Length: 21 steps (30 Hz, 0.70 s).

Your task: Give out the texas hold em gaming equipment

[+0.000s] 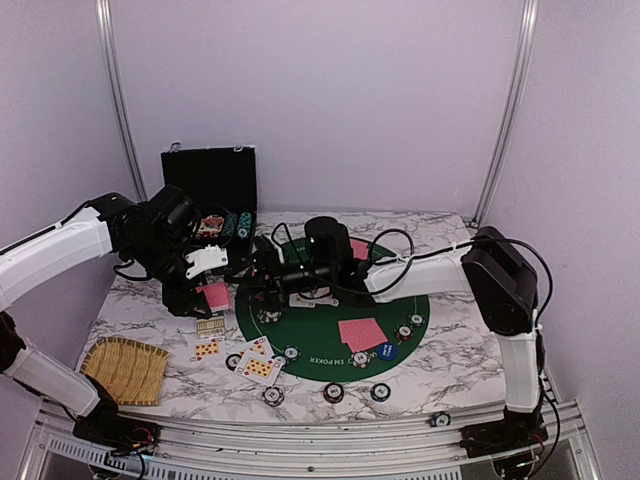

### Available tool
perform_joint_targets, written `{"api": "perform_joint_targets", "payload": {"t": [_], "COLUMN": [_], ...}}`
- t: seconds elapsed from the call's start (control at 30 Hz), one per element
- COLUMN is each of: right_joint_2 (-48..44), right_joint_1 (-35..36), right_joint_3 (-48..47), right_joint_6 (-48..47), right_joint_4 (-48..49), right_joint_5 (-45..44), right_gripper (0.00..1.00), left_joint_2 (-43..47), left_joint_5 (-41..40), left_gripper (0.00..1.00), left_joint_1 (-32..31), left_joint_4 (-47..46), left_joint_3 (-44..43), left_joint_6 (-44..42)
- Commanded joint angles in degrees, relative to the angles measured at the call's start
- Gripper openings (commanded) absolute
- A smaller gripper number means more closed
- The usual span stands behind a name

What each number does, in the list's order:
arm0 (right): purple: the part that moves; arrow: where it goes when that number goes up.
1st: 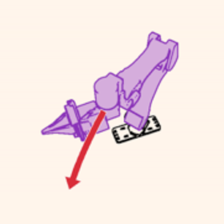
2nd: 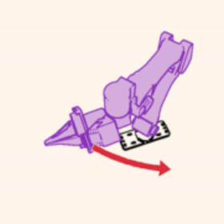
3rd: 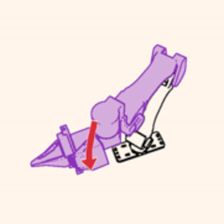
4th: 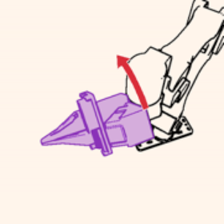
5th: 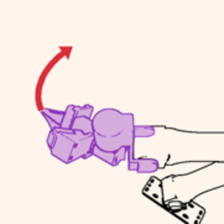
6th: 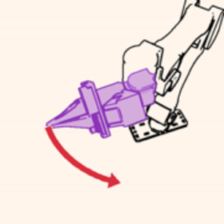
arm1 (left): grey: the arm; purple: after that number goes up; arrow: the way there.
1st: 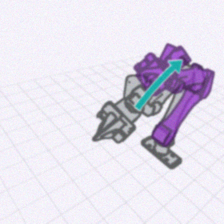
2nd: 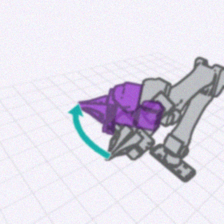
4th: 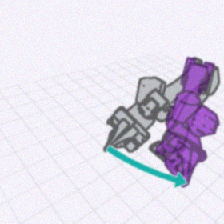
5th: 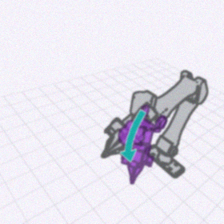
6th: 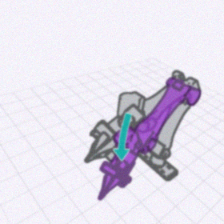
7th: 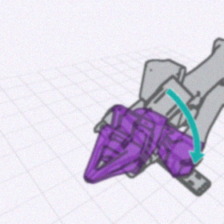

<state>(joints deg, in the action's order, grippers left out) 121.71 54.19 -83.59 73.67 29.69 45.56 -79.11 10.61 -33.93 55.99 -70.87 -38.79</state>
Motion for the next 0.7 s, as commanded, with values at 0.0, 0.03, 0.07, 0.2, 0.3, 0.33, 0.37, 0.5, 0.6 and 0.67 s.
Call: {"api": "perform_joint_targets", "payload": {"t": [0.0, 0.03, 0.07, 0.2, 0.3, 0.33, 0.37, 0.5, 0.6, 0.67], "right_joint_2": [4.0, 4.7, 5.2, 6.8, 7.7, 8.1, 8.6, 10.8, 11.7, 11.4], "right_joint_1": [1.7, 1.8, 2.0, 2.5, 2.8, 2.9, 2.9, 3.0, 2.8, 2.5], "right_joint_3": [-5.5, -6.4, -7.2, -9.2, -10.4, -10.8, -11.2, -13.2, -13.0, -11.5], "right_joint_6": [-0.5, -0.5, -0.6, -0.6, -0.3, 0.0, 0.4, 1.6, 2.3, 2.7], "right_joint_4": [-1.6, -2.1, -2.7, -3.5, -3.6, -3.5, -3.1, -2.7, -2.6, -2.1], "right_joint_5": [0.9, 1.1, 1.3, 1.8, 2.0, 2.0, 2.0, 1.9, 1.7, 1.5], "right_gripper": [0.73, 0.73, 0.72, 0.71, 0.71, 0.70, 0.70, 0.68, 0.65, 0.59], "left_joint_2": [0.5, 0.5, 0.5, 0.7, 0.7, 0.7, 0.7, 0.5, 0.9, 1.1], "left_joint_5": [1.4, 1.6, 1.7, 2.0, 2.1, 2.3, 2.4, 2.9, 2.8, 2.5], "left_gripper": [0.00, 0.00, 0.00, 0.00, 0.00, 0.00, 0.00, 0.00, 0.00, 0.00], "left_joint_1": [0.2, 0.2, 0.2, 0.2, 0.2, 0.2, 0.2, 0.2, 0.2, 0.2], "left_joint_4": [0.2, 0.2, 0.2, 0.2, 0.2, 0.1, 0.2, 0.2, 0.1, 0.3], "left_joint_3": [-1.1, -1.1, -1.1, -0.9, -0.9, -0.9, -1.0, -1.1, -1.1, -0.9], "left_joint_6": [0.1, 0.1, 0.0, 0.0, 0.0, -0.1, -0.1, -0.1, -0.1, -0.1]}}
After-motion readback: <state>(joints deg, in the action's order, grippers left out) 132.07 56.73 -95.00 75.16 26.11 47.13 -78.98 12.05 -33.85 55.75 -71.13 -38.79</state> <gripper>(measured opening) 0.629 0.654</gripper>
